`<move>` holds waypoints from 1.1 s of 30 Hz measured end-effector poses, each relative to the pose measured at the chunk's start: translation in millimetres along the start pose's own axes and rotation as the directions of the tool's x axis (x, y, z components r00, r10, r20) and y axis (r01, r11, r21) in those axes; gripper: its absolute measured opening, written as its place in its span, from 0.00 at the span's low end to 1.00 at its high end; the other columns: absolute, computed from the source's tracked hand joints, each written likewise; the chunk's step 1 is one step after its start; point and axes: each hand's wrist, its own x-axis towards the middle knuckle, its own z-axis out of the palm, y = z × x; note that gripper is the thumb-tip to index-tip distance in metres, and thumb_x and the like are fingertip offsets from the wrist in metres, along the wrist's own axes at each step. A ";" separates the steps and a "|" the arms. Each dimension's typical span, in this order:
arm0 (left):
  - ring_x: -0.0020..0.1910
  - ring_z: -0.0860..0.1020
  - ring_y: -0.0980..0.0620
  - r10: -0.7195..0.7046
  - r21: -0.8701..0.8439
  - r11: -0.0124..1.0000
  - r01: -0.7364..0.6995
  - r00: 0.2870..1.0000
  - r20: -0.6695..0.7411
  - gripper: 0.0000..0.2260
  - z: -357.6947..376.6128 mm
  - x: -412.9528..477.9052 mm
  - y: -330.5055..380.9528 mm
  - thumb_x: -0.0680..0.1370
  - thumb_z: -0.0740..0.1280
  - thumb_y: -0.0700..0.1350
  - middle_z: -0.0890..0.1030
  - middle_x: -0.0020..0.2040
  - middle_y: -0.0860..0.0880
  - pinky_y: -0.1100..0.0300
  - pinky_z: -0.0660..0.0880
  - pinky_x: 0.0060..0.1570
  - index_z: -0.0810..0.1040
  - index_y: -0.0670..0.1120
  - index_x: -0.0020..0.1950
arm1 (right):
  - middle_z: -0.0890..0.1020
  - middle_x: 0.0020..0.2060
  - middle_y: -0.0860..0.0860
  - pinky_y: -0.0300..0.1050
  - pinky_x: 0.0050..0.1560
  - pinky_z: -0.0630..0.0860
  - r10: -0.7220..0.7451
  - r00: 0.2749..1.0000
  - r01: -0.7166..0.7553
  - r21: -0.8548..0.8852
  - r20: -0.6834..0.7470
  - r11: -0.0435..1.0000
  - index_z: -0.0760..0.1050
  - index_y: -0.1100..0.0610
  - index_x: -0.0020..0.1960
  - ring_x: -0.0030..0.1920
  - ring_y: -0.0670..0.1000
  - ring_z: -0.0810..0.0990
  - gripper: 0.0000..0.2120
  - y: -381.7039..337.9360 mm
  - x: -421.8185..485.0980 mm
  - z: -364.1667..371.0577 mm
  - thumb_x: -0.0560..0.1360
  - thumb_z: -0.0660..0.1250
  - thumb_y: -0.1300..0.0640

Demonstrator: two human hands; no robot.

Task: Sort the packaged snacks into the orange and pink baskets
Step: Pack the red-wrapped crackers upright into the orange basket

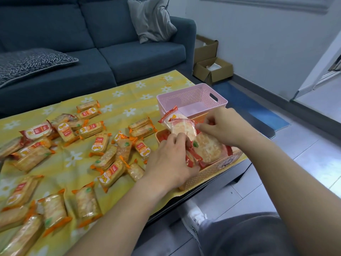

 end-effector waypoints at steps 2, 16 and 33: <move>0.59 0.72 0.49 0.009 0.001 1.000 -0.009 1.000 0.019 0.29 4.5 -1.1 -0.2 0.69 0.71 0.65 0.69 0.60 0.54 0.52 0.75 0.50 0.64 0.55 0.62 | 0.79 0.31 0.51 0.50 0.36 0.77 -0.018 0.999 0.022 -0.106 0.036 0.994 0.78 0.55 0.34 0.33 0.52 0.78 0.21 -7.5 4.2 9.5 0.78 0.68 0.41; 0.53 0.76 0.53 0.024 -0.279 0.960 -0.018 1.000 0.017 0.08 -4.7 5.2 -31.2 0.78 0.70 0.55 0.80 0.51 0.58 0.50 0.76 0.51 0.77 0.62 0.56 | 0.85 0.53 0.61 0.61 0.57 0.81 0.069 0.853 -0.280 0.344 0.517 0.896 0.78 0.63 0.59 0.53 0.63 0.85 0.14 -4.4 -7.0 17.8 0.80 0.65 0.55; 0.48 0.77 0.54 -0.215 -0.287 0.945 0.156 0.959 -0.186 0.04 -6.5 25.3 -32.3 0.78 0.67 0.54 0.78 0.48 0.58 0.53 0.78 0.47 0.75 0.56 0.48 | 0.83 0.41 0.51 0.45 0.44 0.76 0.018 0.787 0.039 -0.079 0.617 0.996 0.82 0.61 0.53 0.38 0.50 0.78 0.15 -10.6 -10.2 38.4 0.83 0.61 0.52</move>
